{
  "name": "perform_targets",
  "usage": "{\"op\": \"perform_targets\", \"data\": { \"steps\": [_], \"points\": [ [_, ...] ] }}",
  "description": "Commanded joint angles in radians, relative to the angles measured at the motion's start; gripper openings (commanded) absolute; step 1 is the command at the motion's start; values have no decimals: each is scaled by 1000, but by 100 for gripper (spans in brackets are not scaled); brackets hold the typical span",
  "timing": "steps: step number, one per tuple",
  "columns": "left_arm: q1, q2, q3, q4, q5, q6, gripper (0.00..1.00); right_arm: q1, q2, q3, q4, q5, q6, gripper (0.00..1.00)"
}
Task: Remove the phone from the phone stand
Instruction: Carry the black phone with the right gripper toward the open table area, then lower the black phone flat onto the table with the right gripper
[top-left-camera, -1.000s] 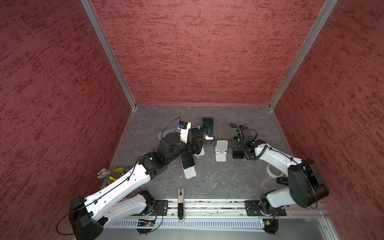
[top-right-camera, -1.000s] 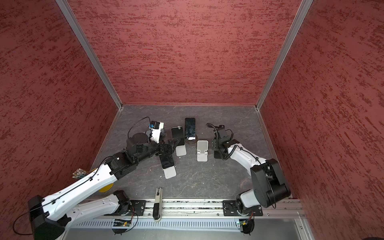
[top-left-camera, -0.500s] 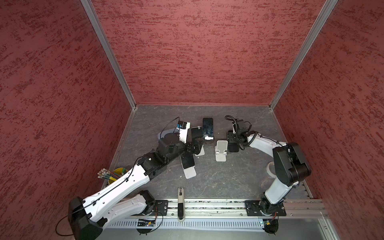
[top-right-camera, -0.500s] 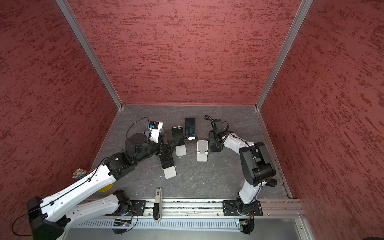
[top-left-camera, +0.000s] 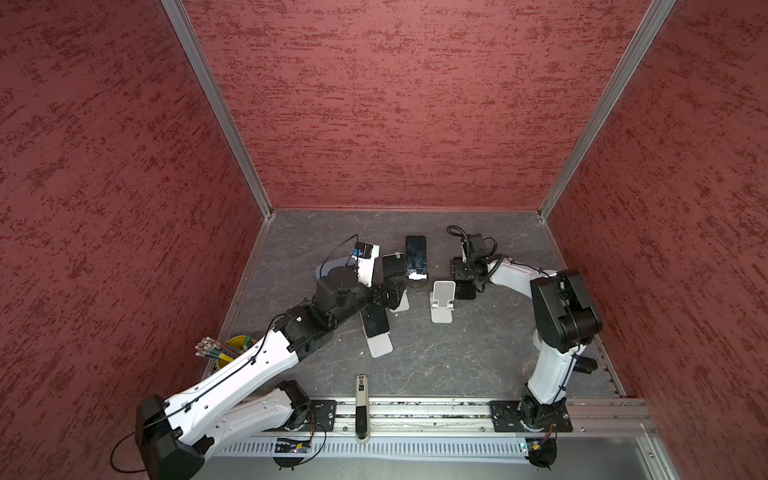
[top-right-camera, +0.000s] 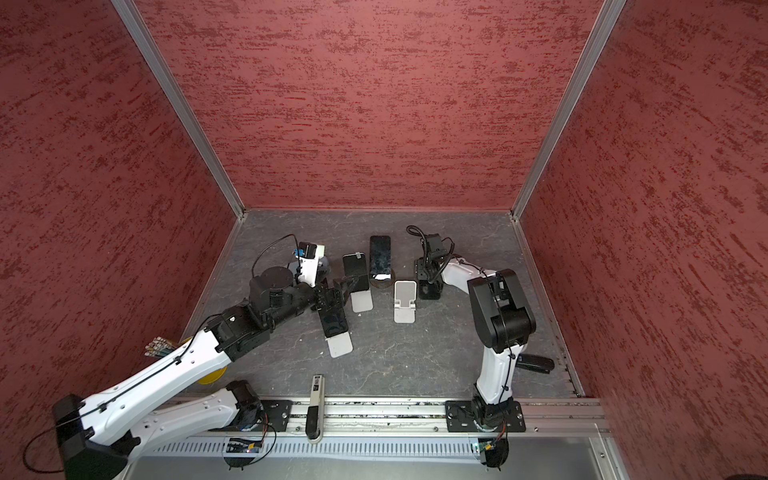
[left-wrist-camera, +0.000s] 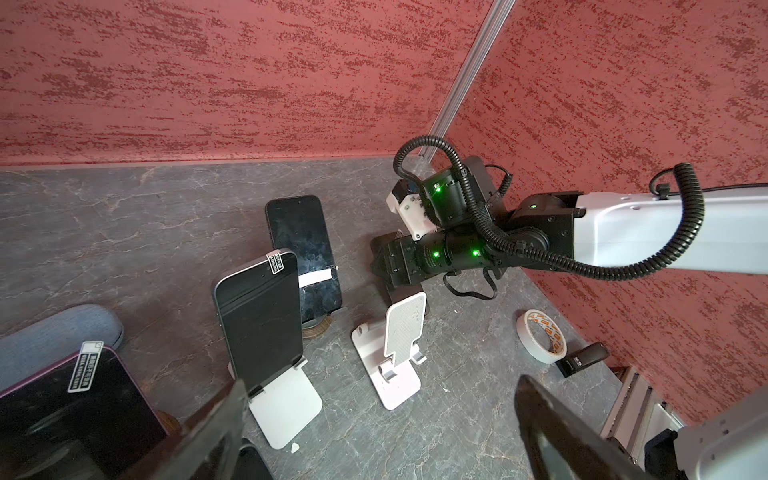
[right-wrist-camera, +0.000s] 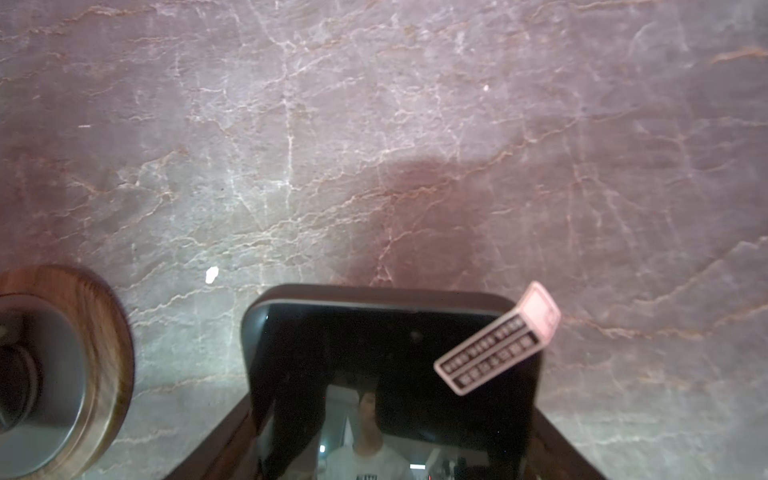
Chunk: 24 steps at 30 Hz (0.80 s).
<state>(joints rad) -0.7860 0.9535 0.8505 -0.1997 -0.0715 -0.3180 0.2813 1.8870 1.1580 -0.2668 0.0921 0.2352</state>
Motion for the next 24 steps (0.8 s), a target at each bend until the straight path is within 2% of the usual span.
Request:
{"op": "perform_targets", "data": {
  "steps": [1, 24],
  "points": [
    [-4, -16, -11, -8, -10, -5, 100, -9, 33, 34, 6, 14, 5, 54],
    [-4, -28, -16, -14, -21, -20, 100, -24, 157, 153, -48, 34, -8, 60]
  ]
}}
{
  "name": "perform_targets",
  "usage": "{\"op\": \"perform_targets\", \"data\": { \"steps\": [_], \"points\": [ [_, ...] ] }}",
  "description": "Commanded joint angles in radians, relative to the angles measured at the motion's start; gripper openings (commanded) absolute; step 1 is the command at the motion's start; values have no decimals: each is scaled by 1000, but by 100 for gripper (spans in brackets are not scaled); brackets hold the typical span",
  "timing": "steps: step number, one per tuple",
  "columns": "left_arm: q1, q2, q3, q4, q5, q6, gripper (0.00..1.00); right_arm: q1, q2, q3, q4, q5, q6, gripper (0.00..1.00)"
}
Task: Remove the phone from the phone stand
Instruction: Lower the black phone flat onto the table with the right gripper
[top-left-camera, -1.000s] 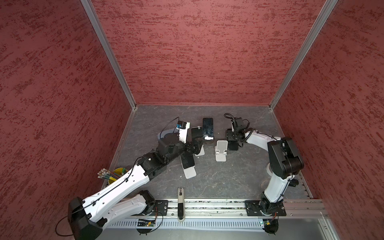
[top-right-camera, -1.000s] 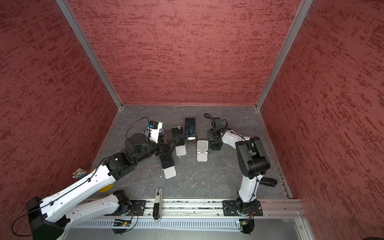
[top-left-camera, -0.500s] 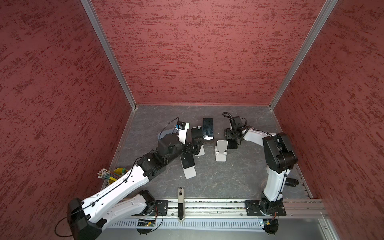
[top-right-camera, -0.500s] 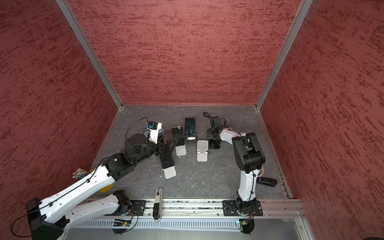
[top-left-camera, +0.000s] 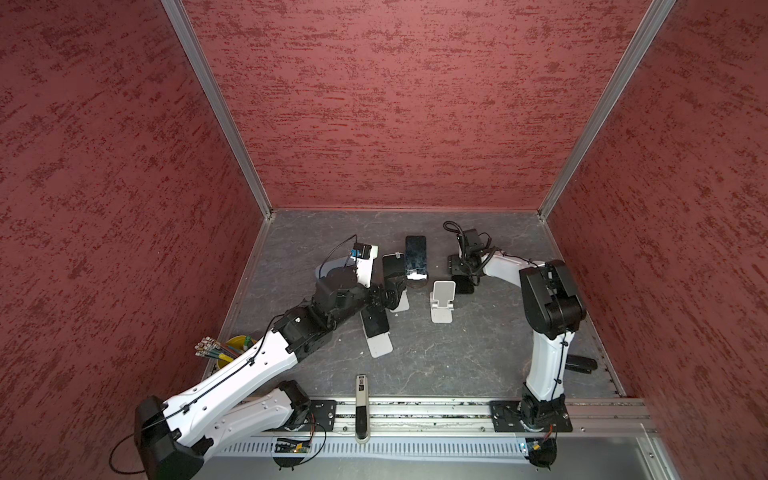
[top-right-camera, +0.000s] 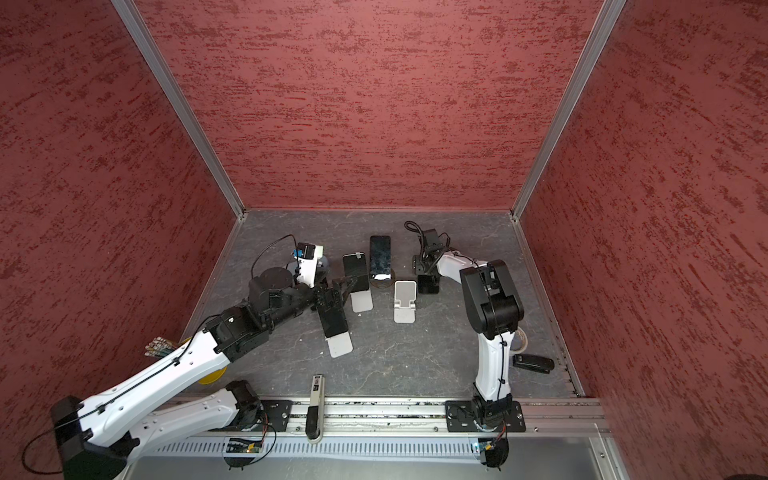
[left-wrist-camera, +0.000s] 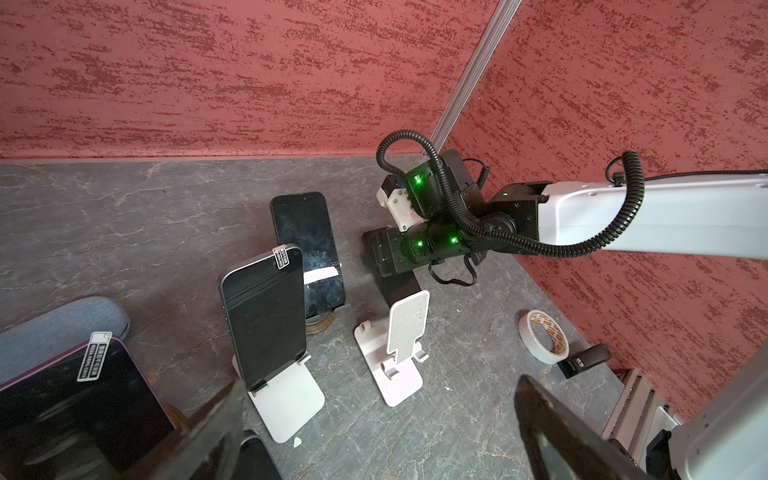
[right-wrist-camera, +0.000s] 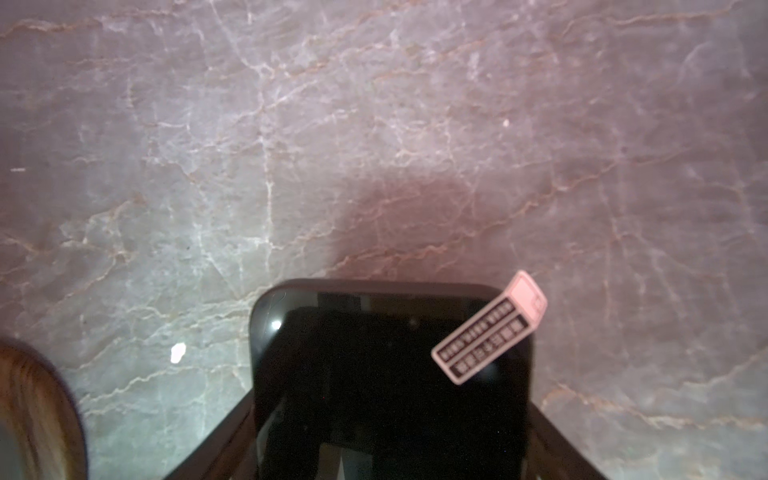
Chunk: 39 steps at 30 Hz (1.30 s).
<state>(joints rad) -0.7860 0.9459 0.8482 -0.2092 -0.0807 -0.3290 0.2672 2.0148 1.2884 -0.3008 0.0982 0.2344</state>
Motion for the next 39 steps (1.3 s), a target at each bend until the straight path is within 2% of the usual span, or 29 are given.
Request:
{"op": "perform_targets", "data": {
  "steps": [1, 17, 39],
  "points": [
    [-4, -23, -15, -3, -16, -9, 100, -10, 32, 26, -15, 29, -7, 60],
    [-4, -53, -38, 10, -28, -12, 99, -11, 60, 49, -49, 69, 6, 66],
    [-4, -67, -47, 10, -41, 11, 100, -10, 101, 71, -61, 61, 16, 76]
  ]
}}
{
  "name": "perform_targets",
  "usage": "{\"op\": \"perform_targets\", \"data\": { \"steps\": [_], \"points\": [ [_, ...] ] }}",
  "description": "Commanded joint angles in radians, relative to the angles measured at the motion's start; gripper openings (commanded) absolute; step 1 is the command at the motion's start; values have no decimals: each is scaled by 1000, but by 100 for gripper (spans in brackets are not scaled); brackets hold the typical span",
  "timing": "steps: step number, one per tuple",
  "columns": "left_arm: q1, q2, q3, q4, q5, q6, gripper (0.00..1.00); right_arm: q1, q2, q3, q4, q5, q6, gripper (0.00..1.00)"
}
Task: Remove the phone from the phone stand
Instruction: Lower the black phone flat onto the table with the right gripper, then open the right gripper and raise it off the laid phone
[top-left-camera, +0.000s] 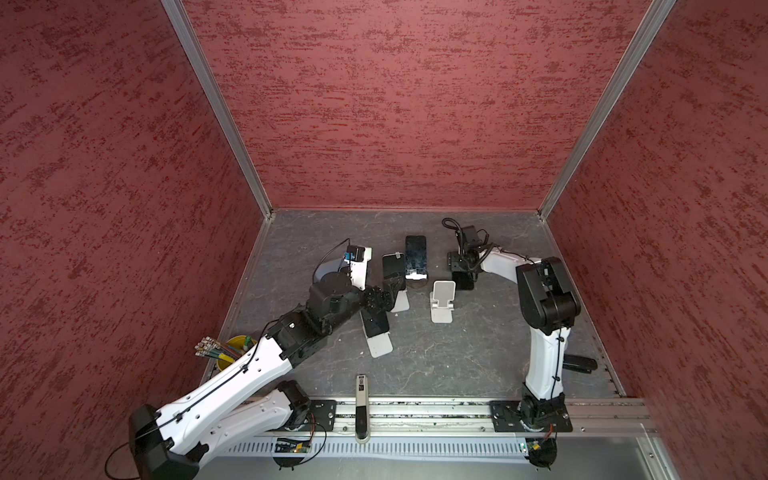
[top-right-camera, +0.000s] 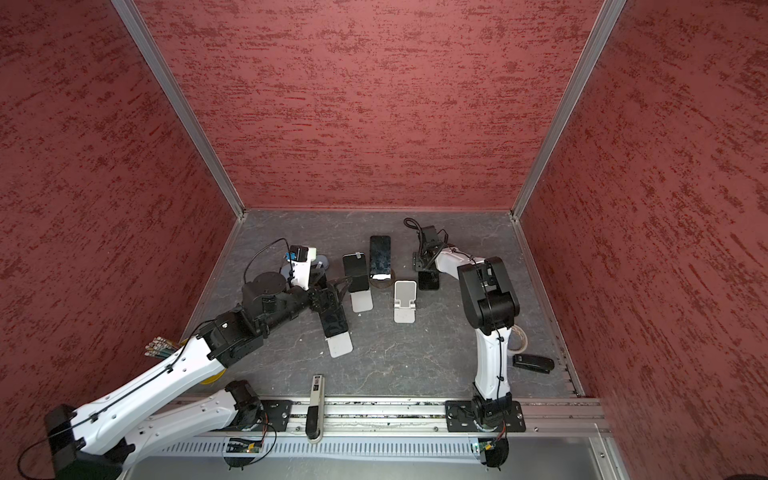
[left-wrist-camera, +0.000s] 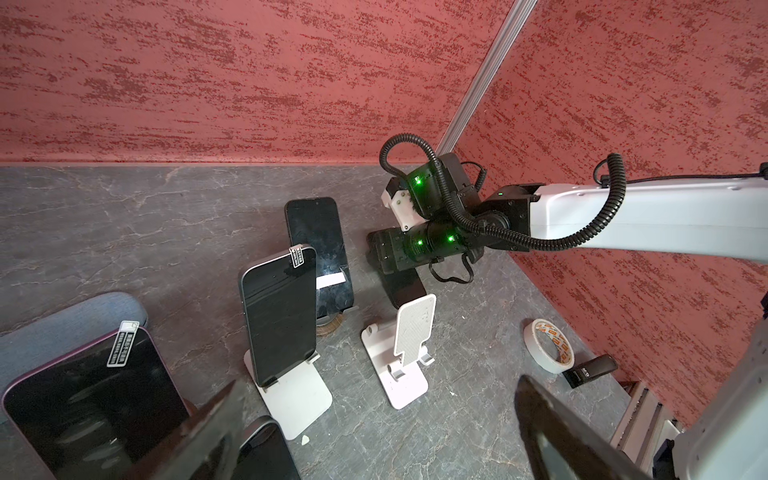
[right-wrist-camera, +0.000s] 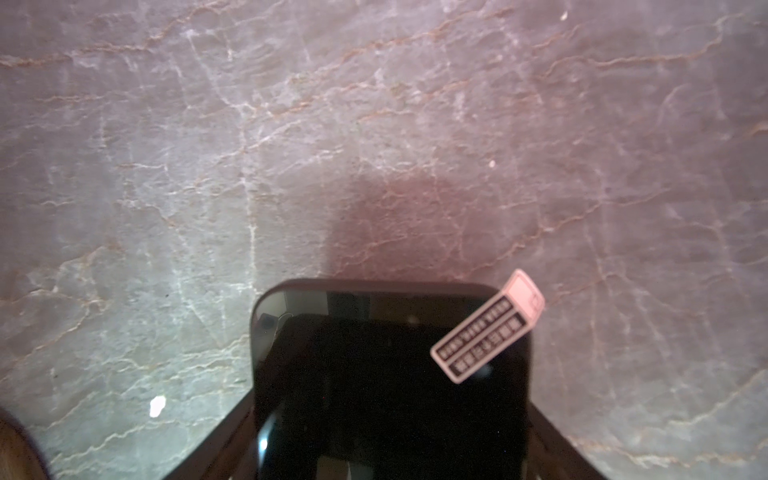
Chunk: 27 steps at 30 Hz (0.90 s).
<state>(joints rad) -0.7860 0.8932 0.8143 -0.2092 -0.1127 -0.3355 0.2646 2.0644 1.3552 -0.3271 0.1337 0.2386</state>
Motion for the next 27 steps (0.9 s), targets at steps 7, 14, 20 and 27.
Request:
{"op": "perform_targets", "data": {
  "steps": [7, 14, 20, 27],
  "points": [
    [-4, -13, -14, 13, -8, 24, 100, -9, 54, 5, -35, 18, 10, 80],
    [-4, -16, -18, 10, -15, 21, 100, -8, 52, 4, -38, 17, 10, 84],
    [-4, -17, -20, 8, -21, 20, 100, -8, 38, -3, -33, 12, 19, 99],
    [-2, -26, -27, 16, -17, 16, 100, -8, -8, 8, -38, 0, 31, 99]
  ]
}}
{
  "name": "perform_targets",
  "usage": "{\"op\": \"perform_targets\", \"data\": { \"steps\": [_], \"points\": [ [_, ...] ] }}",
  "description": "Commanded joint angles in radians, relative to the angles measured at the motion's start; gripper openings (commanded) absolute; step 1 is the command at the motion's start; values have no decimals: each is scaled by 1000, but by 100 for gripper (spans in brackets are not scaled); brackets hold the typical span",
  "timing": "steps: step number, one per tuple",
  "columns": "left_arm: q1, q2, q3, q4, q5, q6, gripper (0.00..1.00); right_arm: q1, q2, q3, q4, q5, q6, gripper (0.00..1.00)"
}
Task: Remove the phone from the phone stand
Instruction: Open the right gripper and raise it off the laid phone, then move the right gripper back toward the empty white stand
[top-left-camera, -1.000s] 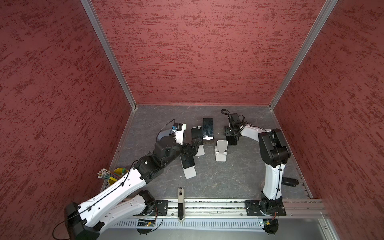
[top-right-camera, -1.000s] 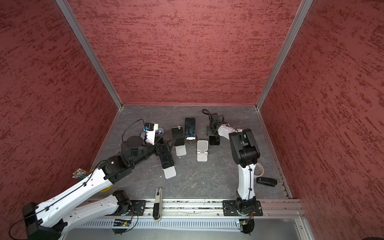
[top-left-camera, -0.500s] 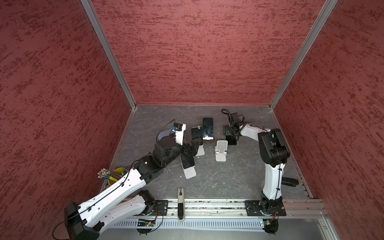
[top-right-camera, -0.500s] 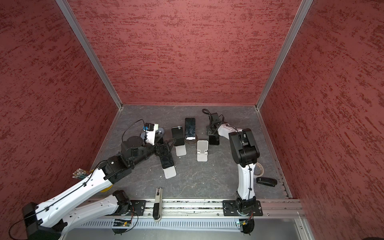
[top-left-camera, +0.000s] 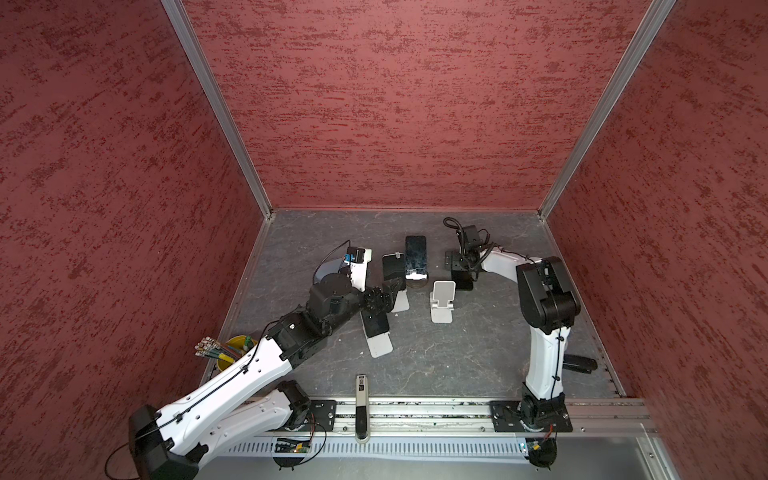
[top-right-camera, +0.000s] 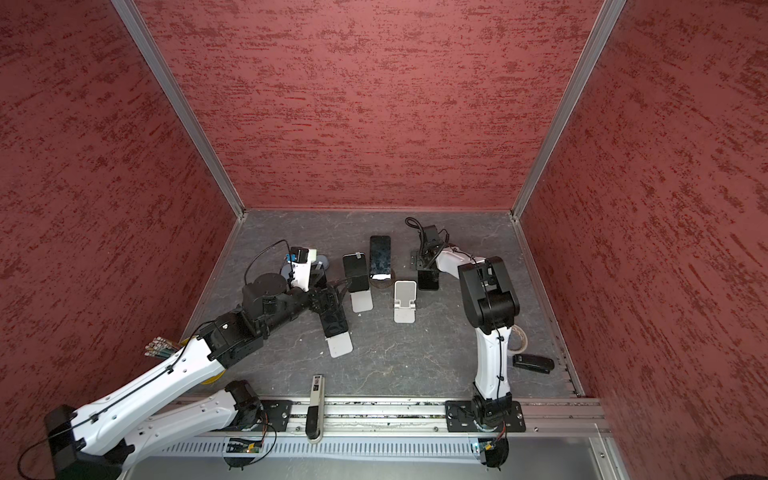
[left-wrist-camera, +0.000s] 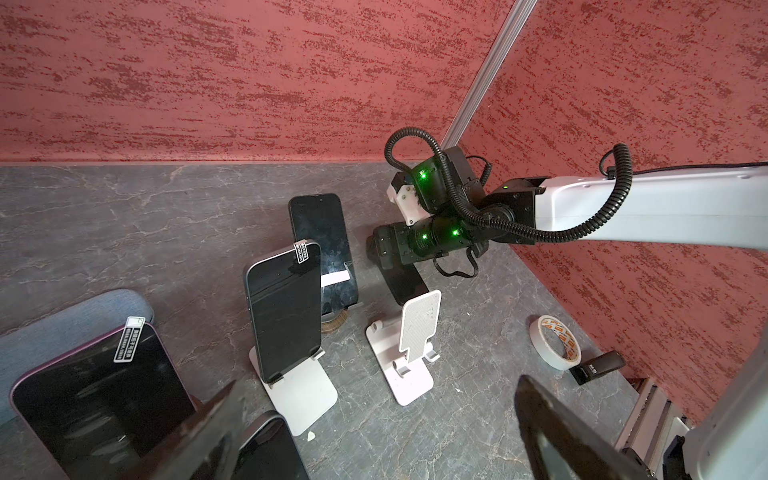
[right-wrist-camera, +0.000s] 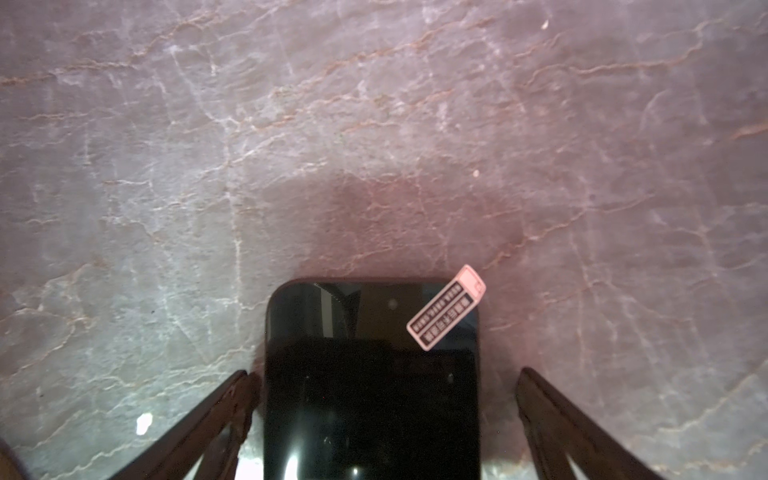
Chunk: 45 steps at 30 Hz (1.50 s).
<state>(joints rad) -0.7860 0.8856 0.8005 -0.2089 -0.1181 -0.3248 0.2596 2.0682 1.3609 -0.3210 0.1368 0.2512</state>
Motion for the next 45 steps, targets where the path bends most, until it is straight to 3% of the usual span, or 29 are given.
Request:
{"op": "perform_targets", "data": {
  "steps": [1, 21, 29, 35, 45],
  "points": [
    [-2, -20, -15, 16, -12, 4, 99, -4, -24, 3, -44, -5, 20, 99],
    [-1, -81, -10, -136, -51, -24, 100, -7, -307, -72, -79, -44, 43, 99],
    [-1, -95, 12, -195, -37, -11, 100, 7, -462, -145, -117, -123, 51, 99],
    [-1, -80, 15, -167, -12, 3, 100, 60, -556, -176, -196, -144, 27, 99],
    [-2, -57, -2, -115, 28, -4, 100, 208, -683, -283, -255, -31, 65, 99]
  ]
}}
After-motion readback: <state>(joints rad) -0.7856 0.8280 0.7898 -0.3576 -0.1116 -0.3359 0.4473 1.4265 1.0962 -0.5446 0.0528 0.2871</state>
